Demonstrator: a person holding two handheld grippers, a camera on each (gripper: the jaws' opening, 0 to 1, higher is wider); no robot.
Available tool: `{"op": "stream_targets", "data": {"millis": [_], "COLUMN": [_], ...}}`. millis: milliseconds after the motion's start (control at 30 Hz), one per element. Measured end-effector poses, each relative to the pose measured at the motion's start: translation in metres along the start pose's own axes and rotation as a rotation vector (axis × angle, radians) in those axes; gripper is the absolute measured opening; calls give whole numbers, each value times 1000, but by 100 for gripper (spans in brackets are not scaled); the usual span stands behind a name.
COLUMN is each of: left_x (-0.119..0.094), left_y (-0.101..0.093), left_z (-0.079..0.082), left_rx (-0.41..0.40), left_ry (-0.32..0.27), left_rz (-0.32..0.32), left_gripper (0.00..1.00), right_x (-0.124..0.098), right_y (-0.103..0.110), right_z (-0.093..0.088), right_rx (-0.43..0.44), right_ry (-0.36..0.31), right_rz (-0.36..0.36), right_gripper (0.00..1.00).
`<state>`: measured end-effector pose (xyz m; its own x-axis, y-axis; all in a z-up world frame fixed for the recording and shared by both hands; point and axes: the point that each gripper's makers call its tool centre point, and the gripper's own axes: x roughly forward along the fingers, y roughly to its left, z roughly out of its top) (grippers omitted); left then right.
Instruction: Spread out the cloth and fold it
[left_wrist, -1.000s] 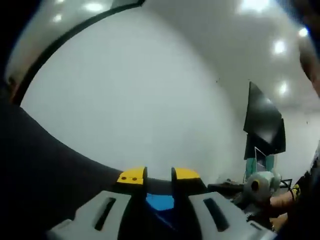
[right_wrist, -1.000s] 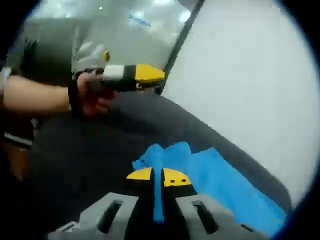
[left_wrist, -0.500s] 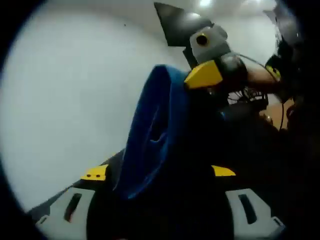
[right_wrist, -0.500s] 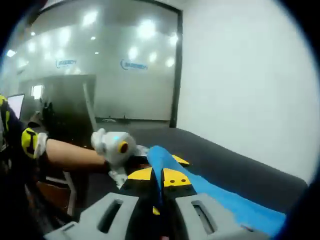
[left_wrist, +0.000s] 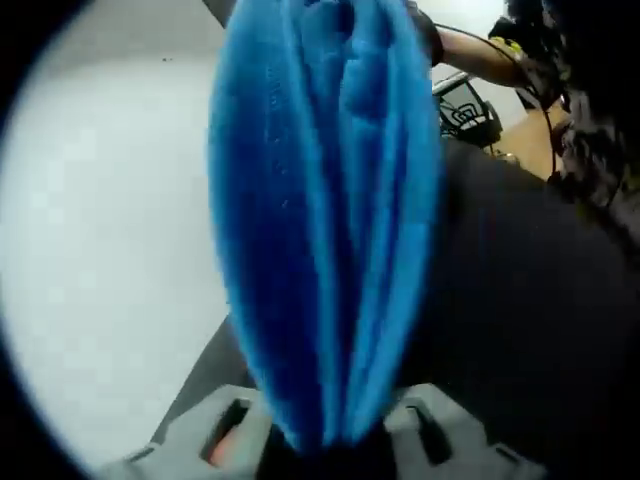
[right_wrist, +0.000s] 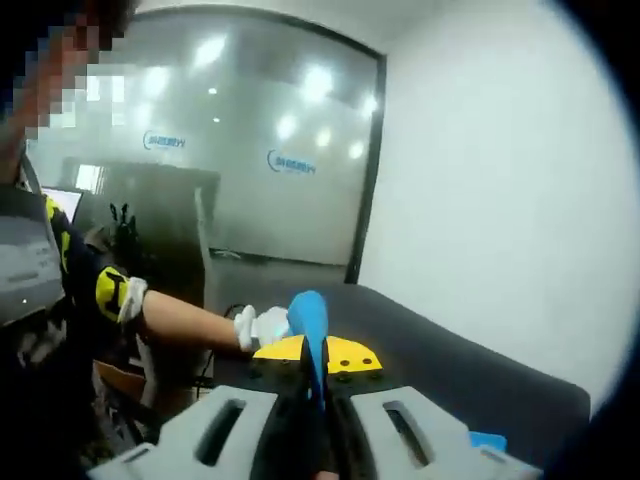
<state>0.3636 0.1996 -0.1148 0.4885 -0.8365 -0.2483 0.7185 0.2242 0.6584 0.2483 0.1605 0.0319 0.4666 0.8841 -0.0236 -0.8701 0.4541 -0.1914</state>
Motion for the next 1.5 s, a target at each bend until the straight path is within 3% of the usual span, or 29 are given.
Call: {"op": "stream_targets", "data": {"millis": [133, 200, 233, 333, 433, 500, 567, 633, 700, 767, 867, 933, 1000, 1033, 1100, 1167, 1233, 1267, 1333, 1400, 1433, 1500], "left_x": [-32, -54, -64, -97, -127, -144, -158, -171, -175, -171, -149, -133, -117, -111, -102, -99, -99, -96, -92, -82, -75, -67], "left_y": [46, 71, 80, 95, 101, 98, 88, 65, 48, 46, 59, 74, 101, 117, 154, 191, 199, 190, 157, 102, 66, 10], "left_z": [39, 65, 78, 112, 141, 165, 184, 213, 225, 223, 195, 182, 174, 175, 185, 195, 192, 185, 157, 121, 95, 48], "left_rx": [-34, -107, -144, -200, -200, -196, -184, -176, -231, -273, -374, -429, -406, -350, -278, -132, 6, 56, 124, 126, 120, 48], "left_ry": [12, 8, 7, 62, 149, 173, 205, 190, 200, 217, 304, 326, 354, 358, 351, 328, 335, 337, 387, 396, 397, 444], "left_rz": [30, 47, 34, -19, -59, -79, -127, -228, -306, -343, -339, -315, -229, -181, -30, 145, 237, 246, 225, 174, 140, 99], "left_gripper": [4, 4, 4, 4, 4, 4, 4, 4, 4, 4, 4, 4, 4, 4, 4, 4, 4, 4, 4, 4, 4, 4], "right_x": [-22, -29, -33, -40, -44, -45, -47, -51, -52, -48, -39, -33, -27, -24, -24, -29, -34, -36, -39, -46, -52, -58], "right_y": [-13, -23, -30, -40, -53, -57, -56, -53, -53, -61, -86, -104, -132, -144, -173, -181, -175, -170, -147, -119, -105, -68], "right_z": [31, 53, 70, 96, 117, 129, 140, 155, 163, 159, 136, 119, 112, 116, 145, 165, 159, 152, 105, 42, 9, -53], "right_rx": [-11, -35, -46, -59, -52, -38, -45, -54, -37, -12, 37, 51, 31, -10, -142, -176, -149, -144, -174, -236, -276, -254], "right_ry": [-38, -63, -90, -121, -140, -163, -187, -232, -264, -263, -225, -191, -155, -156, -196, -276, -292, -293, -217, -123, -73, -17], "right_rz": [11, 4, 1, 2, -6, 0, 15, 44, 70, 76, 47, 23, -32, -52, -99, -113, -87, -78, -47, -48, -58, -37], "right_gripper": [3, 3, 3, 3, 3, 3, 3, 3, 3, 3, 3, 3, 3, 2, 2, 3, 3, 3, 3, 3, 3, 3]}}
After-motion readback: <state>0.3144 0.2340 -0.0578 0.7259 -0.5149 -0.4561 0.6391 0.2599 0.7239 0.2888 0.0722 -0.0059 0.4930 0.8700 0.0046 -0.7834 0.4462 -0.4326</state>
